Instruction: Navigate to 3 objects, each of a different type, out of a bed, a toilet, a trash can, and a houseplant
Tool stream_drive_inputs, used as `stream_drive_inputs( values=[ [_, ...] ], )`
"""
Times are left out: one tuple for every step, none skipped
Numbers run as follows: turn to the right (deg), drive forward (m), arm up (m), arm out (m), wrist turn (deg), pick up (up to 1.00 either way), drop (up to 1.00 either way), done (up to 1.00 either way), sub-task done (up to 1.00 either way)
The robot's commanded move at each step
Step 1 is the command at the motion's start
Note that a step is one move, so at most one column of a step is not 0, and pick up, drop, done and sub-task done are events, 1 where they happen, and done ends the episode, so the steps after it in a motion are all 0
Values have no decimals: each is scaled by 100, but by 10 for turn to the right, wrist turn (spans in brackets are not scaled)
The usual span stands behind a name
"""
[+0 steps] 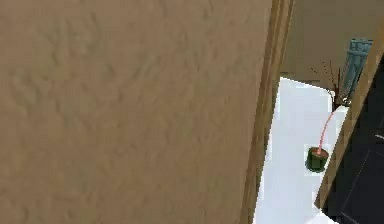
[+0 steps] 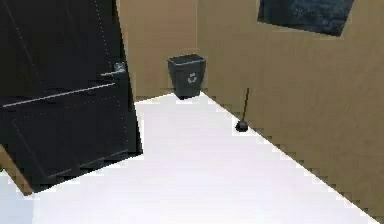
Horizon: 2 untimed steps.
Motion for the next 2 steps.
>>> stream_drive_inputs(
  values=[
    [450, 0, 0, 0, 0, 0, 0, 0, 0],
    [150, 0, 0, 0, 0, 0, 0, 0, 0]
  ],
)
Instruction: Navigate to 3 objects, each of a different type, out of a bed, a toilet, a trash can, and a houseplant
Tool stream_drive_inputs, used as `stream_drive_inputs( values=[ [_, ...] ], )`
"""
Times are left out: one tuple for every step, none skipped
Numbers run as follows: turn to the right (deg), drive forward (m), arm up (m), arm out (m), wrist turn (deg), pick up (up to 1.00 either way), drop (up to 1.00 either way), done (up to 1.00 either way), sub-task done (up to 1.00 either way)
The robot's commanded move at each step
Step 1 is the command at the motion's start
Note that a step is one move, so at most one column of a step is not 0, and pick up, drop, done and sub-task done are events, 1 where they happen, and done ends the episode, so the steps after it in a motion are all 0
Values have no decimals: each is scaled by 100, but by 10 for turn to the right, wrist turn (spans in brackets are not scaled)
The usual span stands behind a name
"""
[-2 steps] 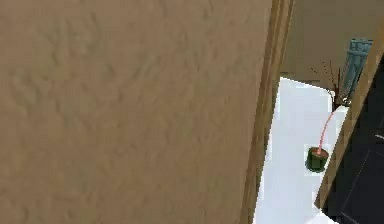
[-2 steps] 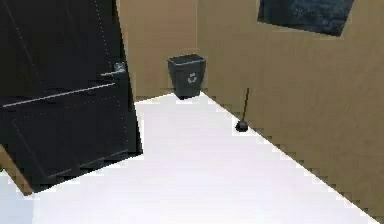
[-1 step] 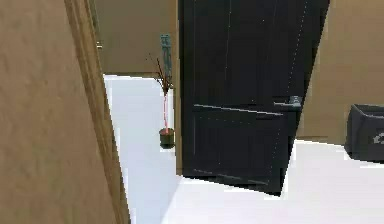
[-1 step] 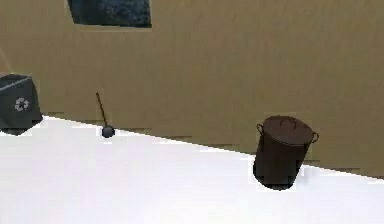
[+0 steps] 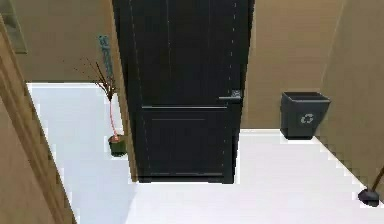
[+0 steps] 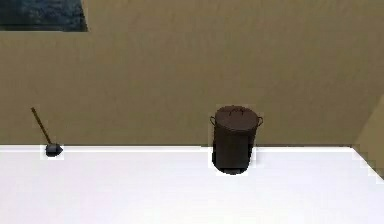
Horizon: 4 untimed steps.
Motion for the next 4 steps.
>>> stream_drive_inputs(
  values=[
    [0, 45, 0, 0, 0, 0, 0, 0, 0],
    [-300, 0, 0, 0, 0, 0, 0, 0, 0],
    [0, 70, 0, 0, 0, 0, 0, 0, 0],
    [-240, 0, 0, 0, 0, 0, 0, 0, 0]
  ],
)
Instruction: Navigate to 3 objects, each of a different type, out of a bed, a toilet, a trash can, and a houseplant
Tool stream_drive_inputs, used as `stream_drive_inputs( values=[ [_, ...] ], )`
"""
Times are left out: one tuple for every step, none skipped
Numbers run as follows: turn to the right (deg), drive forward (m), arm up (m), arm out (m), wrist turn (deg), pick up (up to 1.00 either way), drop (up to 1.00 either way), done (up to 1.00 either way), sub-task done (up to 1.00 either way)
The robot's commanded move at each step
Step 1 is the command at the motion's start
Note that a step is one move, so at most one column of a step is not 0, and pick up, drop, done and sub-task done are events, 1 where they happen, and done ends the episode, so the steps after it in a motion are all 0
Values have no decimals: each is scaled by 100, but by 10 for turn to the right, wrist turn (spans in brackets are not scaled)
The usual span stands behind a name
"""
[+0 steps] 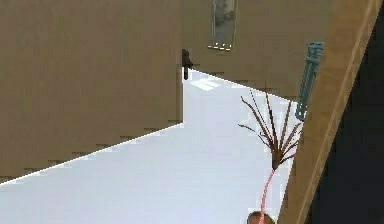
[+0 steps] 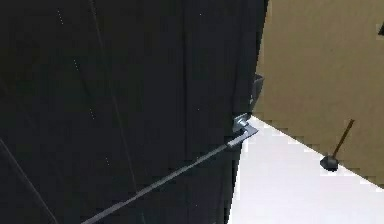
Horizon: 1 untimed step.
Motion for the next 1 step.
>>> stream_drive_inputs(
  values=[
    [-30, 0, 0, 0, 0, 0, 0, 0, 0]
  ],
)
